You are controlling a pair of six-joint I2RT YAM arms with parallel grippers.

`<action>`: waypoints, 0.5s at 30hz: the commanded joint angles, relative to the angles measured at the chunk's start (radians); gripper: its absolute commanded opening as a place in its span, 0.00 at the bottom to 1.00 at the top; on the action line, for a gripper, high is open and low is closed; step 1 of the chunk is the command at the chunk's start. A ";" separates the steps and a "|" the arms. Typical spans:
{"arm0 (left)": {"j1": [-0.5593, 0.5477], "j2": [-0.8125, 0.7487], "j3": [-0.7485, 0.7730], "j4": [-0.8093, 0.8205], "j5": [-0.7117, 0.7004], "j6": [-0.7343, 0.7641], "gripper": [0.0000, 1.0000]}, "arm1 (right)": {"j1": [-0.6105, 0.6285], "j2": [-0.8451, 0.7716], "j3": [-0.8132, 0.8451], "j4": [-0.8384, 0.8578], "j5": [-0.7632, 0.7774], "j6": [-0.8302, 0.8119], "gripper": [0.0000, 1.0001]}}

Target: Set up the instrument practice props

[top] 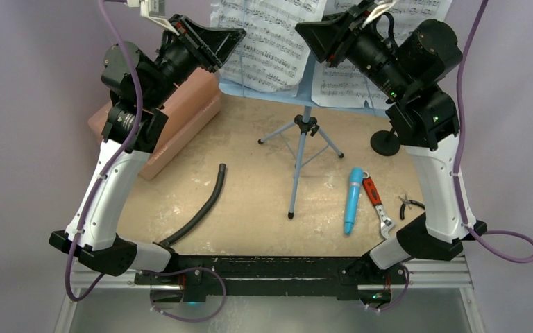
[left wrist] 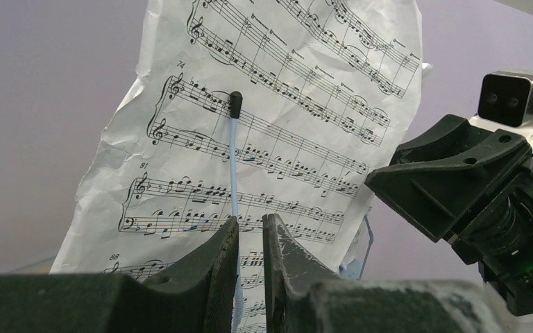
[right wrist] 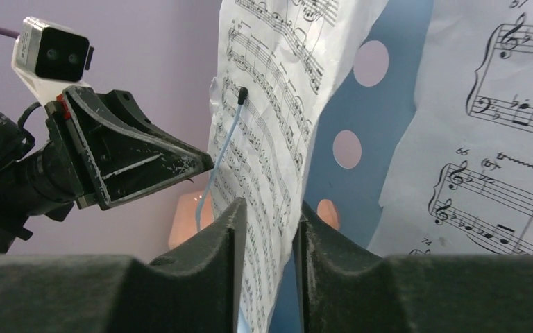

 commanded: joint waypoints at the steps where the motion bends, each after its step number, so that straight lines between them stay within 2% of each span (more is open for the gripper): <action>1: 0.003 -0.019 -0.007 0.038 -0.005 -0.008 0.18 | 0.002 -0.024 -0.004 0.036 0.040 -0.017 0.26; 7: 0.004 0.000 0.002 0.024 0.009 -0.014 0.17 | 0.002 -0.016 0.004 0.050 0.045 -0.021 0.11; 15: 0.004 0.019 0.014 0.005 0.020 -0.016 0.18 | 0.002 0.009 0.043 0.060 0.038 -0.021 0.01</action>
